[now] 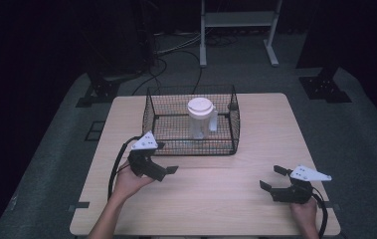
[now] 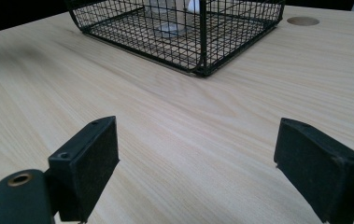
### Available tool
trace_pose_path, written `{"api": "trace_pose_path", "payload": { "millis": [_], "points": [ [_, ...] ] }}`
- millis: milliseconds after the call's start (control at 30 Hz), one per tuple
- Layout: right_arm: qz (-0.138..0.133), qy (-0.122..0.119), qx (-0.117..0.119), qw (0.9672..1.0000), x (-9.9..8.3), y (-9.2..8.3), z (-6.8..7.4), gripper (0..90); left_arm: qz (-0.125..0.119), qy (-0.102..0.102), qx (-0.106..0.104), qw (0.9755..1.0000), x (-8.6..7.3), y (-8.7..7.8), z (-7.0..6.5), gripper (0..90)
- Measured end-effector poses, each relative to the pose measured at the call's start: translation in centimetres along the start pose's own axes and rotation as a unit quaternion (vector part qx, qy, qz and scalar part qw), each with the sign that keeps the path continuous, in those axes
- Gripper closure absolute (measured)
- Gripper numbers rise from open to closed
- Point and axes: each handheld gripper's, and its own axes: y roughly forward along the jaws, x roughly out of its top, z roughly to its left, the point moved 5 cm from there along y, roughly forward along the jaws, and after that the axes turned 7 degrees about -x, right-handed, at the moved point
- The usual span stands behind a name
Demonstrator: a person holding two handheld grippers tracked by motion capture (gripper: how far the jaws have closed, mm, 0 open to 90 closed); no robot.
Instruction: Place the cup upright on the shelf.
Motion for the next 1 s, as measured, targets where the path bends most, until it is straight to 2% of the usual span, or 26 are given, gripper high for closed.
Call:
{"api": "trace_pose_path", "payload": {
  "millis": [733,900,933,1000],
  "points": [
    [0.0,-0.004,-0.001,1.0,0.0,0.0,0.0,12.8,-0.012,0.001,0.011,0.9999,-2.9,-0.2,-2.2,0.0],
    [-0.001,-0.005,-0.002,1.0,0.0,0.0,0.0,12.8,-0.021,-0.001,0.014,0.9997,-3.6,-0.4,-2.5,0.0],
    [-0.001,-0.005,-0.002,1.0,0.0,0.0,0.1,12.9,-0.038,-0.006,0.013,0.9992,-3.8,-0.7,-2.7,0.0],
    [-0.001,-0.006,-0.003,1.0,0.0,0.0,0.1,12.9,-0.044,-0.006,0.017,0.9989,-3.9,-0.8,-2.7,0.0]
  ]
}}
